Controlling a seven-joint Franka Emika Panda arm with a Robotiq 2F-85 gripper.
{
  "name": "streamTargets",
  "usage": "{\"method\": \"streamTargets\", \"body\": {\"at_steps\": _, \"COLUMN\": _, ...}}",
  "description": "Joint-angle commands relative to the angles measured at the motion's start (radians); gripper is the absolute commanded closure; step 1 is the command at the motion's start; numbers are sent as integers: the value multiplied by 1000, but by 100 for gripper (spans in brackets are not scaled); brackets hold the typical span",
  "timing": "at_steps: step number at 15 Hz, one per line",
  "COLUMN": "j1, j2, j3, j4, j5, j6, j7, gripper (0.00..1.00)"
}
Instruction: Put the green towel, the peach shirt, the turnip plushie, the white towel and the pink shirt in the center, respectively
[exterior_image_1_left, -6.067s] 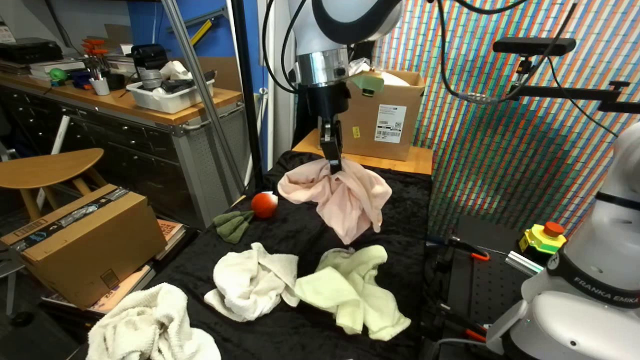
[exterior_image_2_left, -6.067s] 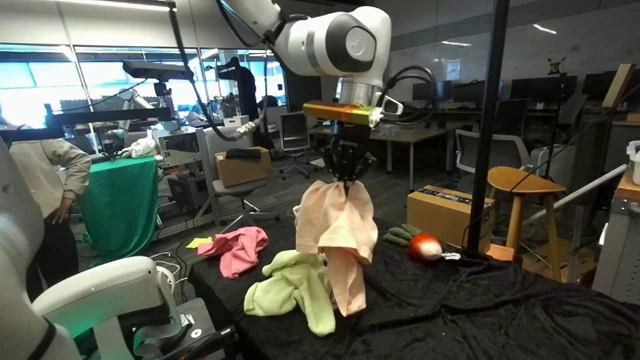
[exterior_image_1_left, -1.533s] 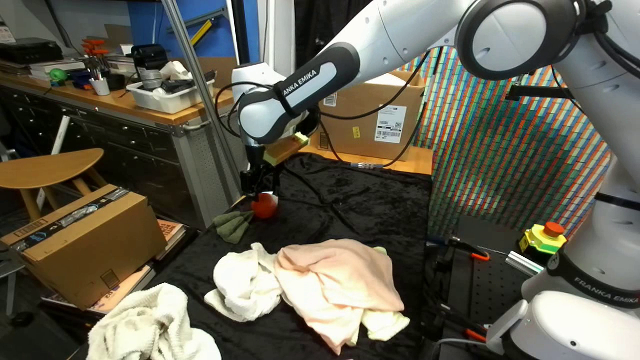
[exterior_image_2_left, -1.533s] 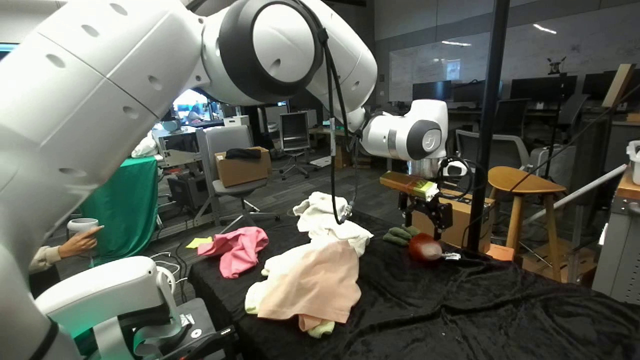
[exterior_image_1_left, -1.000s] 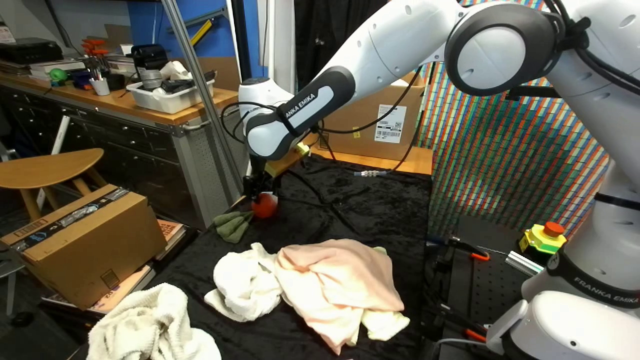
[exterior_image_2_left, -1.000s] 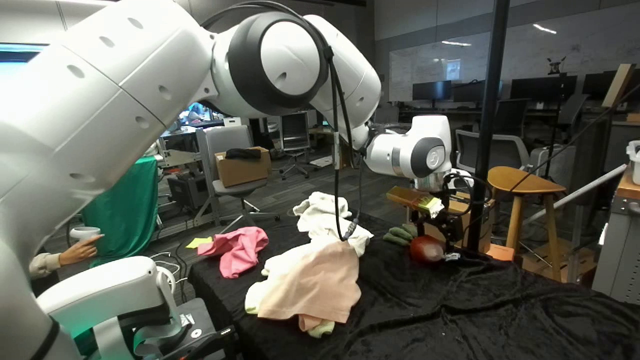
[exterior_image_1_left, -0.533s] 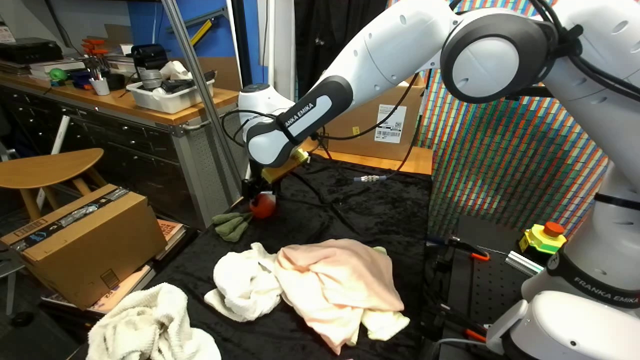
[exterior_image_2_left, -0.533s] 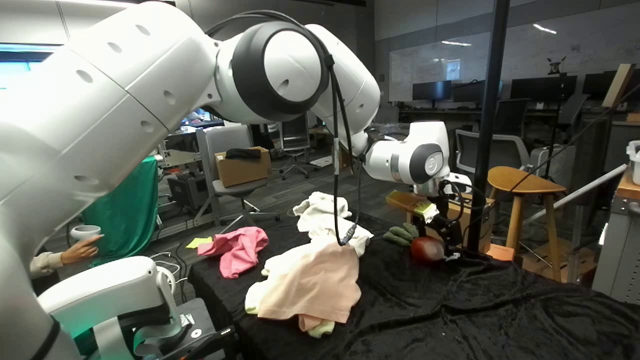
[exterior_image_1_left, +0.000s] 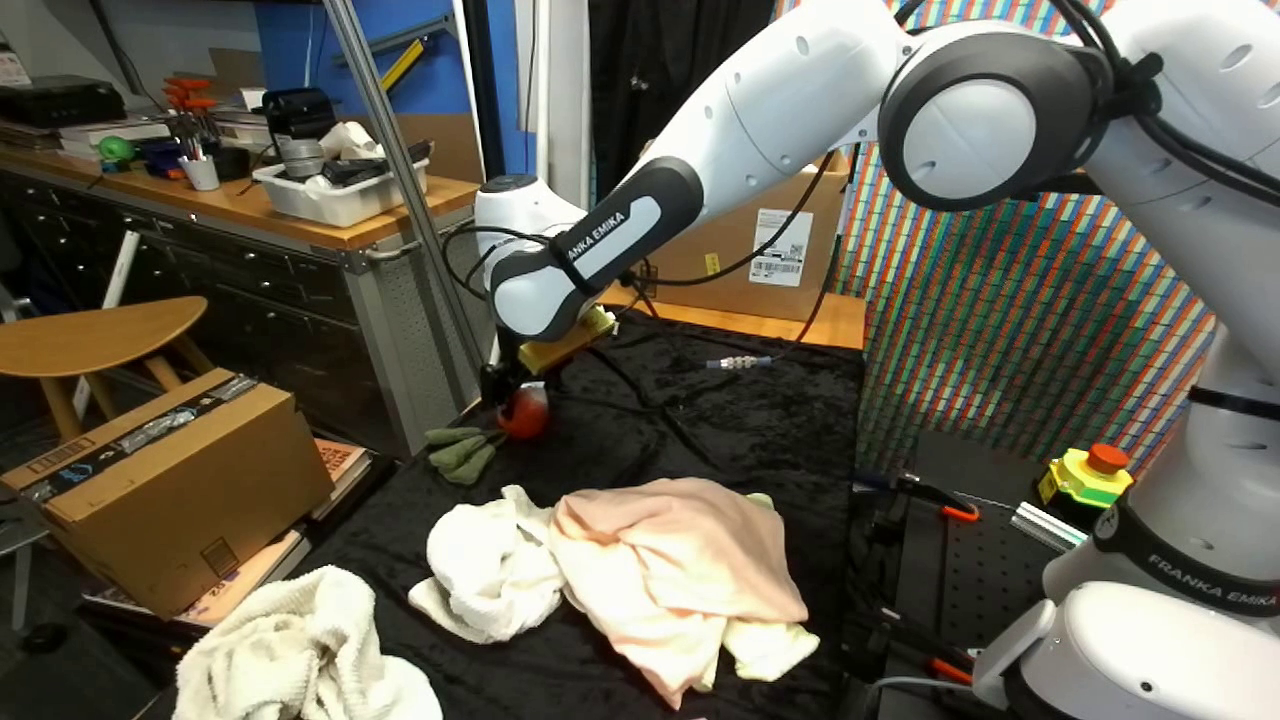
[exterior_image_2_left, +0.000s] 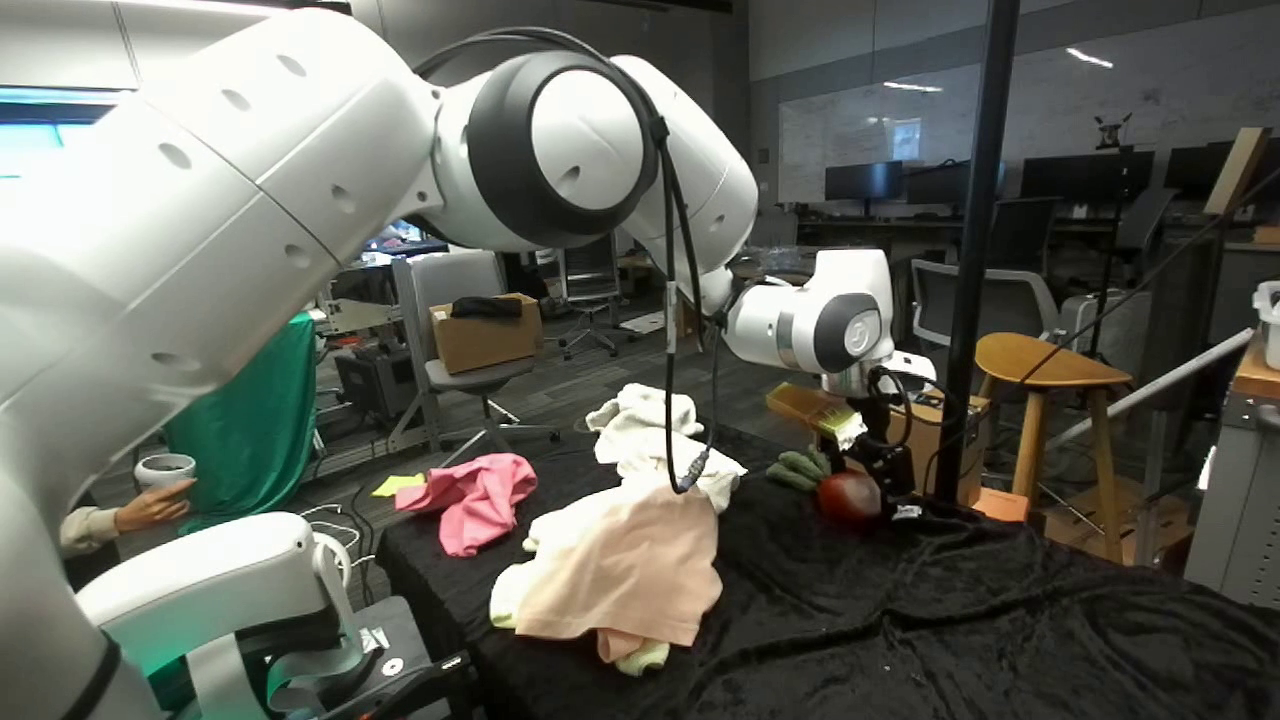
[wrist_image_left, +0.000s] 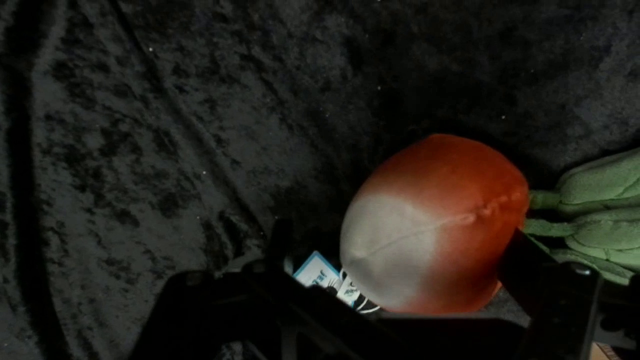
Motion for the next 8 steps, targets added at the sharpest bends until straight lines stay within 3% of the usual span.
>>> {"method": "streamTargets", "body": {"at_steps": 1, "j1": -7, "j2": 20, "j3": 6, "j4": 25, "j5": 25, "j6": 3, "j7": 14, "gripper": 26}}
{"method": "streamTargets", "body": {"at_steps": 2, "j1": -10, "j2": 20, "j3": 7, "j4": 26, "j5": 29, "j6": -1, "j7": 13, "gripper": 30}}
{"method": "streamTargets", "body": {"at_steps": 8, "j1": -12, "j2": 5, "j3": 8, "j4": 14, "j5": 49, "j6": -12, "j7": 8, "gripper": 76}}
